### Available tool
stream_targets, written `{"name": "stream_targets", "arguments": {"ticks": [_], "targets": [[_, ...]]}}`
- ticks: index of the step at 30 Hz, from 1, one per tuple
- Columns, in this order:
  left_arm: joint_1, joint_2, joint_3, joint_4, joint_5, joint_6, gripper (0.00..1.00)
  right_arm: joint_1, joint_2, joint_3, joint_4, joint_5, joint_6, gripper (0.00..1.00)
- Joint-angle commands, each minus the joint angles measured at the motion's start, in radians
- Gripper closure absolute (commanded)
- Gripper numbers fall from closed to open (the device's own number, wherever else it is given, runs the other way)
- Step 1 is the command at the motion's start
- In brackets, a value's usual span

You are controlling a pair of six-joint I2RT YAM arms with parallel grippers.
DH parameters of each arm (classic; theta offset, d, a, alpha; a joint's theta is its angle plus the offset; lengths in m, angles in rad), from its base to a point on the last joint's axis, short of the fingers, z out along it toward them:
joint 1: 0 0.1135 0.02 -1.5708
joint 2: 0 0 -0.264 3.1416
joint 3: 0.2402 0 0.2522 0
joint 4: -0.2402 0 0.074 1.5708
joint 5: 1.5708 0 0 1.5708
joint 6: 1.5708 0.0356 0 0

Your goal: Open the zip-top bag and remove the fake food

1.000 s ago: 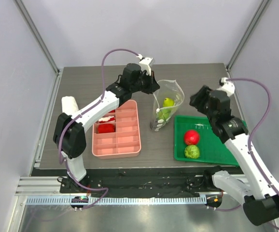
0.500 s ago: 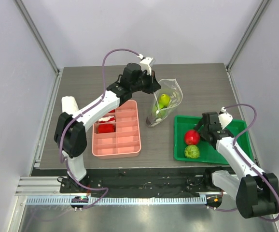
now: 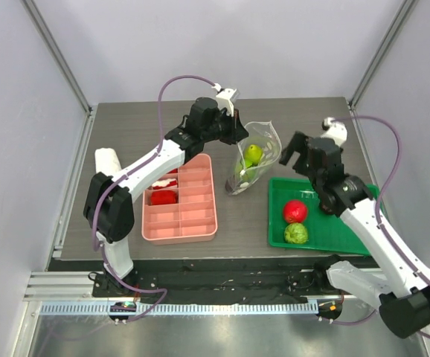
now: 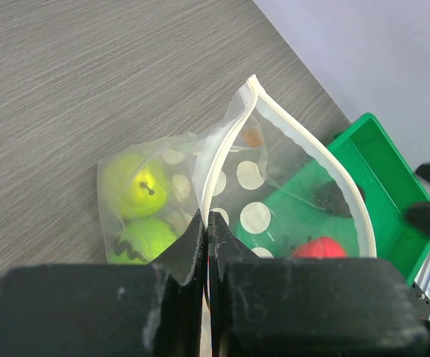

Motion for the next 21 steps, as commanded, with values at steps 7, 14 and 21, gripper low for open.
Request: {"name": "stream_targets", "arguments": {"ticks": [7, 14, 21], "targets": [[-0.003, 0.007, 0.015, 0.029, 0.006, 0.002, 1.00, 0.109, 0.319, 0.384, 0.057, -0.104, 0.077, 0.73], [-0.011, 0.015, 0.024, 0.035, 0.003, -0.005, 1.00, 0.126, 0.522, 0.508, 0.012, -0.176, 0.179, 0.89], [-0.012, -0.004, 0.006, 0.044, -0.030, 0.005, 1.00, 0.126, 0.614, 0.418, 0.049, -0.205, 0.266, 0.98]]}}
